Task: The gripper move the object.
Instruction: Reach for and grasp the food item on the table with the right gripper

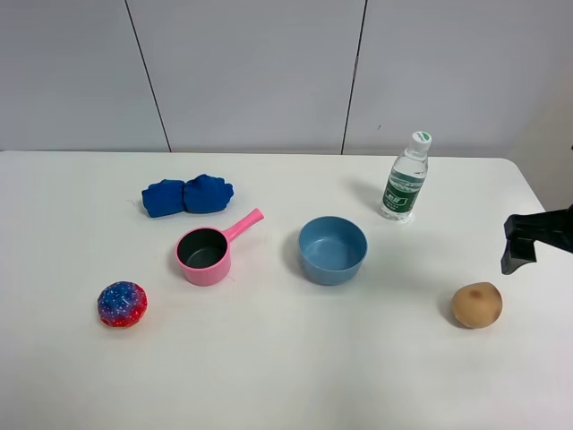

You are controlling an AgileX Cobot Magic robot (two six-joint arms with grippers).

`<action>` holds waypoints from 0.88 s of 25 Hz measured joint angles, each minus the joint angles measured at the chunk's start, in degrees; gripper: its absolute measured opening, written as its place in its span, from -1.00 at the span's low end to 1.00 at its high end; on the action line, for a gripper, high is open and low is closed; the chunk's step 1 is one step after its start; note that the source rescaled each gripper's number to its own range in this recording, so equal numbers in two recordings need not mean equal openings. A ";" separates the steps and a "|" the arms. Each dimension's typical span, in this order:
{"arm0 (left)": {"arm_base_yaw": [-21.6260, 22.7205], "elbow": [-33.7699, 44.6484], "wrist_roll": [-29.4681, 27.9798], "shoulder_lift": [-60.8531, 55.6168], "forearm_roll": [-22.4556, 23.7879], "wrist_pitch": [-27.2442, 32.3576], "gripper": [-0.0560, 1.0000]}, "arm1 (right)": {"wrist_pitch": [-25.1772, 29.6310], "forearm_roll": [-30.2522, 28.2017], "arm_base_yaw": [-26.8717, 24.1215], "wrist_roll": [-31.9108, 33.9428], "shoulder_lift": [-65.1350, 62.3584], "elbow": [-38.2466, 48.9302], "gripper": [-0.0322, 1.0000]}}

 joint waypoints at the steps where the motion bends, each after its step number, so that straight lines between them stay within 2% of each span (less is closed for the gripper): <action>1: 0.00 0.00 0.00 0.00 0.00 0.00 1.00 | -0.63 0.00 0.00 0.00 1.16 0.00 1.00; 9: 0.00 0.00 0.00 0.00 0.00 0.00 1.00 | -4.49 3.38 0.00 -2.20 8.80 0.00 1.00; 22: 0.00 0.00 0.00 0.00 0.00 0.00 1.00 | -9.73 3.67 0.00 -4.57 19.81 -0.02 1.00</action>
